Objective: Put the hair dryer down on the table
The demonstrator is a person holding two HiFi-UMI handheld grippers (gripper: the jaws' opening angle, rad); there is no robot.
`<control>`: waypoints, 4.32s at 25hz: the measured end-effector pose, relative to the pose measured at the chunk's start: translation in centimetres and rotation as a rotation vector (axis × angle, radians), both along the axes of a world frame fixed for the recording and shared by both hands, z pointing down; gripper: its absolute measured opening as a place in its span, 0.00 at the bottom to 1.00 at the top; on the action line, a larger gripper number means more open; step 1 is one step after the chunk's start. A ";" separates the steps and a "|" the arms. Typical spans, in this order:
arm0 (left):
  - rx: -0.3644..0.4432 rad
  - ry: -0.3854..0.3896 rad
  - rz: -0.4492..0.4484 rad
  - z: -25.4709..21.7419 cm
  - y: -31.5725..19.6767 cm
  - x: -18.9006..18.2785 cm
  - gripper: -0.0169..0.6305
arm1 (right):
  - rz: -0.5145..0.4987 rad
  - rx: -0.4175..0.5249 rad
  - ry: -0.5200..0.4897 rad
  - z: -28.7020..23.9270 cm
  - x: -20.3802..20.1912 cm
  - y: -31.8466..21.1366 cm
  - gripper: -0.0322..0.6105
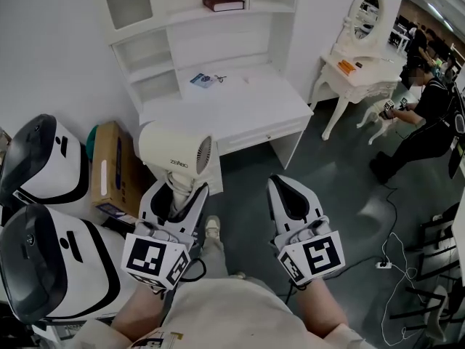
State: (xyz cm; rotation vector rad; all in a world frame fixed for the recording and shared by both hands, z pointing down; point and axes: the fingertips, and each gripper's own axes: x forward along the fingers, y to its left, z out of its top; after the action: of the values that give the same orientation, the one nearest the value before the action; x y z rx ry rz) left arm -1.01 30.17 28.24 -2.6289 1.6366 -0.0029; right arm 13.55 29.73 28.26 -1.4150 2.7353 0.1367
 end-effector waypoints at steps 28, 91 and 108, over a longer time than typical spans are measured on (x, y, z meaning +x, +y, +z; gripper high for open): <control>-0.028 0.045 -0.029 2.9 -19.3 -6.3 0.40 | -0.029 -0.012 0.048 1.9 -6.8 -20.3 0.08; -0.104 0.062 -0.032 1.9 -50.5 -8.5 0.40 | -0.095 -0.043 0.065 -1.0 -12.0 -52.8 0.08; -0.175 0.037 0.017 2.5 -51.6 -7.8 0.40 | -0.089 -0.042 0.060 -0.6 -11.7 -53.7 0.08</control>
State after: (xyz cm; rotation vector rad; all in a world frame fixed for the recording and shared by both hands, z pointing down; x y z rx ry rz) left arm -8.79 -21.42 30.76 -2.7865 1.6991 -0.1017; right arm 1.82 -23.99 27.62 -1.3172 2.8603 0.1198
